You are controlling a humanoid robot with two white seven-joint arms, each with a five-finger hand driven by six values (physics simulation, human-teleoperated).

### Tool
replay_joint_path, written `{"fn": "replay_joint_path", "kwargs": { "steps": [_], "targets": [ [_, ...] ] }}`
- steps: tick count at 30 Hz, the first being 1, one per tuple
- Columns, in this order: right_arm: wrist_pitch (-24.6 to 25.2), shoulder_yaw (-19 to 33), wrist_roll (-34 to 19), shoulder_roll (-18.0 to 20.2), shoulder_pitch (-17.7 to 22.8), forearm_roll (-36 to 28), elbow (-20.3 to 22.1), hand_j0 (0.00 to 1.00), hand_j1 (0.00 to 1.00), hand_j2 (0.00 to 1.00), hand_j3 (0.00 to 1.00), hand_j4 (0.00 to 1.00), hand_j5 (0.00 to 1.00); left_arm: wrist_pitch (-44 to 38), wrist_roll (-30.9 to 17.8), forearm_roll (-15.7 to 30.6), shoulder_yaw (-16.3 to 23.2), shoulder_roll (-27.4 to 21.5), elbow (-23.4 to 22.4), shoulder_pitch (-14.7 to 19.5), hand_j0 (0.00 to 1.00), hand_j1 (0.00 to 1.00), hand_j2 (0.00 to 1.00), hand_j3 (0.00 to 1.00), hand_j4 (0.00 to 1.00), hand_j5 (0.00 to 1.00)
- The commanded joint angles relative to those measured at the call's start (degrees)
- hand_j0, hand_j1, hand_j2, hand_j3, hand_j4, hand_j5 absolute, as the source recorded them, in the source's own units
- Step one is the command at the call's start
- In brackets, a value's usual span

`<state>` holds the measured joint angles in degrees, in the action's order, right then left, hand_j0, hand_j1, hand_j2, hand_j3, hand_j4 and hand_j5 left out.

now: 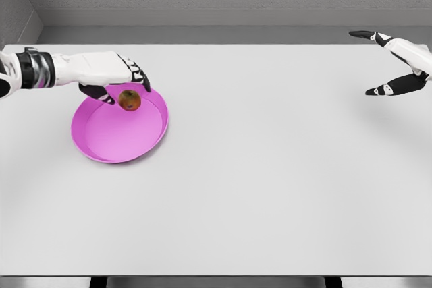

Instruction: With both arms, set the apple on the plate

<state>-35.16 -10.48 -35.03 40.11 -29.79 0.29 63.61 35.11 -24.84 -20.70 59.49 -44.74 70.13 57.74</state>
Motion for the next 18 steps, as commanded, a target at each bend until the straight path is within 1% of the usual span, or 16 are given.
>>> {"fn": "replay_joint_path", "kwargs": {
  "steps": [1,4,5,6,7,9,10,12,15,18],
  "targets": [
    [0.16,0.02,0.03,0.06,0.00,-0.47,0.03,1.00,1.00,1.00,1.00,1.00,1.00,-0.11,-0.04,0.75,-0.08,-0.09,0.01,-0.09,1.00,1.00,1.00,1.00,1.00,1.00],
    [0.16,0.02,0.03,0.06,0.18,-0.47,0.03,1.00,1.00,1.00,1.00,1.00,1.00,-0.11,0.23,1.80,-0.17,-0.18,-0.08,0.09,1.00,1.00,1.00,1.00,1.00,1.00],
    [0.16,0.02,0.03,0.06,0.18,-0.47,0.03,1.00,1.00,1.00,1.00,1.00,1.00,-0.11,0.40,4.17,-0.34,-0.18,-1.92,0.35,1.00,1.00,1.00,1.00,1.00,1.00],
    [0.16,0.02,0.03,0.06,0.18,-0.47,0.03,1.00,1.00,1.00,1.00,1.00,1.00,-0.11,0.40,8.65,-0.52,0.09,-7.10,0.70,1.00,1.00,1.00,1.00,1.00,1.00],
    [0.16,0.02,0.03,0.06,0.26,-0.47,0.03,1.00,1.00,1.00,1.00,1.00,1.00,-0.11,0.40,12.87,-1.40,0.79,-13.87,0.70,1.00,1.00,1.00,1.00,1.00,1.00],
    [0.16,-0.07,0.03,0.06,0.26,-0.47,0.11,1.00,1.00,1.00,1.00,1.00,1.00,-0.11,0.32,13.41,-4.91,1.40,-20.73,0.70,1.00,1.00,1.00,1.00,1.00,1.00],
    [0.16,-0.07,0.03,0.06,0.26,-0.47,0.11,1.00,1.00,1.00,1.00,1.00,1.00,-0.11,0.31,13.41,-5.09,1.84,-23.63,0.70,1.00,1.00,1.00,1.00,1.00,1.00],
    [0.16,-0.07,0.03,0.06,0.18,-0.47,0.11,1.00,1.00,1.00,1.00,1.00,1.00,-0.11,0.31,13.14,-5.09,2.46,-25.74,0.71,1.00,1.00,1.00,1.00,1.00,1.00],
    [0.16,-0.07,0.03,0.15,-0.18,-0.47,0.73,1.00,1.00,1.00,1.00,1.00,1.00,-0.11,0.31,13.23,-5.09,2.46,-26.10,0.70,1.00,1.00,1.00,1.00,1.00,1.00],
    [0.16,-0.07,0.03,1.03,0.00,-0.47,0.73,1.00,1.00,1.00,1.00,1.00,1.00,-0.11,0.31,13.23,-5.09,2.37,-26.10,0.70,1.00,1.00,1.00,1.00,1.00,1.00]
  ]
}}
